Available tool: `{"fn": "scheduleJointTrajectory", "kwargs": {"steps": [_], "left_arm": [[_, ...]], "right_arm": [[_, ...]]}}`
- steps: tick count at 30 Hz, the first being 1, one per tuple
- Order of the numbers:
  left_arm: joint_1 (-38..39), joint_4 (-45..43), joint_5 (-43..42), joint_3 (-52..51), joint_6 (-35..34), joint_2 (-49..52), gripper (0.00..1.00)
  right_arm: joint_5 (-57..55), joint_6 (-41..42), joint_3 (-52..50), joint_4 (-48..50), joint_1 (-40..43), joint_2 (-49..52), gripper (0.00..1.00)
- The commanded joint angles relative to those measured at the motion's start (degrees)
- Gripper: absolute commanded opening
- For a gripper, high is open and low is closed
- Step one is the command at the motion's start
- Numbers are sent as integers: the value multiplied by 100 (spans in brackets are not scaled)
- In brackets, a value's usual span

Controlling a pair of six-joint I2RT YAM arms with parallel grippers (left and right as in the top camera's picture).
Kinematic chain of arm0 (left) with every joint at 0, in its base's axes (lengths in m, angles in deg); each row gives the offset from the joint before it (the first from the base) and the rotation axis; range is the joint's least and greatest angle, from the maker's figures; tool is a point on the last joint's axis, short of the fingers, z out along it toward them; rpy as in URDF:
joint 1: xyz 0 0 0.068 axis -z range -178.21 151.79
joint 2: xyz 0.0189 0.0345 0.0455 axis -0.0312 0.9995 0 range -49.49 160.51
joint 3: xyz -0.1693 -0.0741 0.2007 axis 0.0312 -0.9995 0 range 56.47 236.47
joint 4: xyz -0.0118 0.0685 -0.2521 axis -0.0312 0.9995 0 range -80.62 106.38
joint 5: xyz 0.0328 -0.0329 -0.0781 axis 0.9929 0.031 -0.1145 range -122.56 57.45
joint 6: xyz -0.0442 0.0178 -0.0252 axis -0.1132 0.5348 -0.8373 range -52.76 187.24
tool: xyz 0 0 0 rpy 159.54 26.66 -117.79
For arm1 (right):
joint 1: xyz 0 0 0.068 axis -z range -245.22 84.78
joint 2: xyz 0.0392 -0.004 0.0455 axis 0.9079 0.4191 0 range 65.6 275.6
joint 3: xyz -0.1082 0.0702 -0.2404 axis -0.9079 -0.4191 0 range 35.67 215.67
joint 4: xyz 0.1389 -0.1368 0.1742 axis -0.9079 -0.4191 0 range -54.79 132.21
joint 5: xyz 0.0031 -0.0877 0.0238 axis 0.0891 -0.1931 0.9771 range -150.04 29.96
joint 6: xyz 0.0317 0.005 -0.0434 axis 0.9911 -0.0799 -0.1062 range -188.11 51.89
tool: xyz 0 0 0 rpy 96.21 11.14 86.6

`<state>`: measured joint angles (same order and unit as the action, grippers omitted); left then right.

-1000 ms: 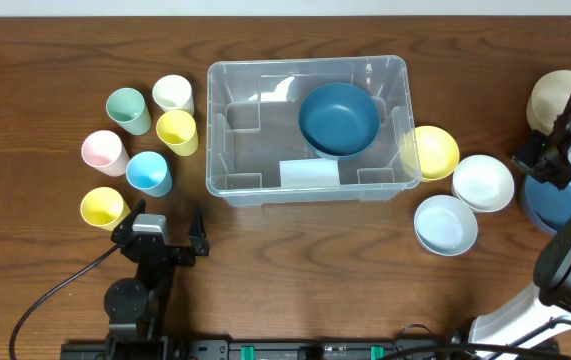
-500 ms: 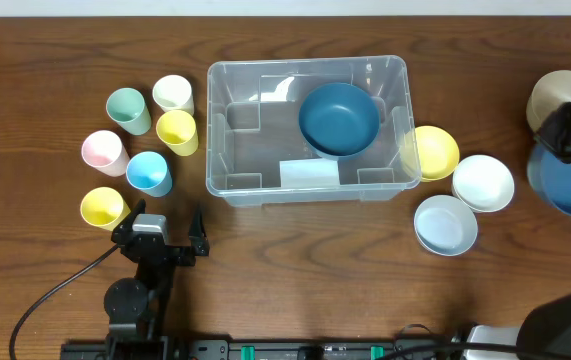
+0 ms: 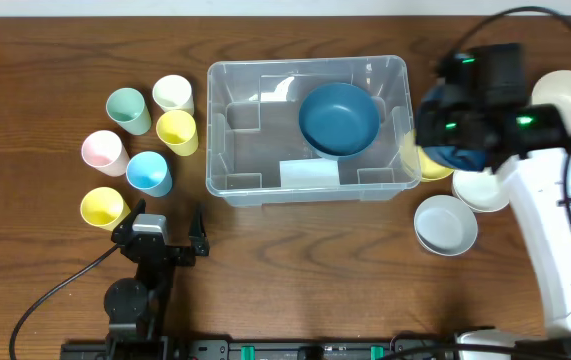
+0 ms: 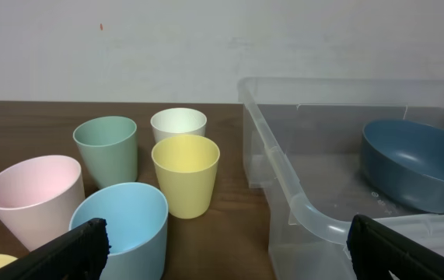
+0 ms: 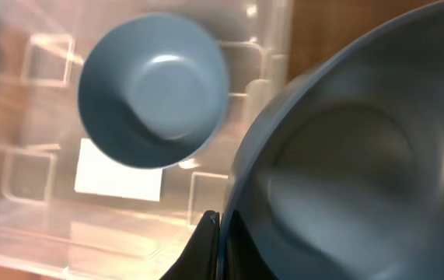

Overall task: Pack container
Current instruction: 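Carry the light blue bowl over and stack it in the teal bowl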

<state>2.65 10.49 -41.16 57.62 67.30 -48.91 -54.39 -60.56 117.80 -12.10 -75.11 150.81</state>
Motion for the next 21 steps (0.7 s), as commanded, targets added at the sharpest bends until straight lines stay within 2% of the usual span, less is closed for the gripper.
{"fn": "scheduleJointTrajectory", "kwargs": {"steps": [1,8,12,21], "left_arm": [[-20,190,-61,-92,57,-35,98],[-20,192,-61,-92,57,-35,98],[-20,190,-61,-92,57,-35,98],[-20,192,-61,-92,57,-35,98]], "right_arm": [[-1113,-278,118,9,-542,-175,1],[-1836,-1082,125,232,-1814,-173,1],[-1978,-1213,125,691,-2472,-105,1],[-1845,-1158,125,1386,-2728,605,1]]}}
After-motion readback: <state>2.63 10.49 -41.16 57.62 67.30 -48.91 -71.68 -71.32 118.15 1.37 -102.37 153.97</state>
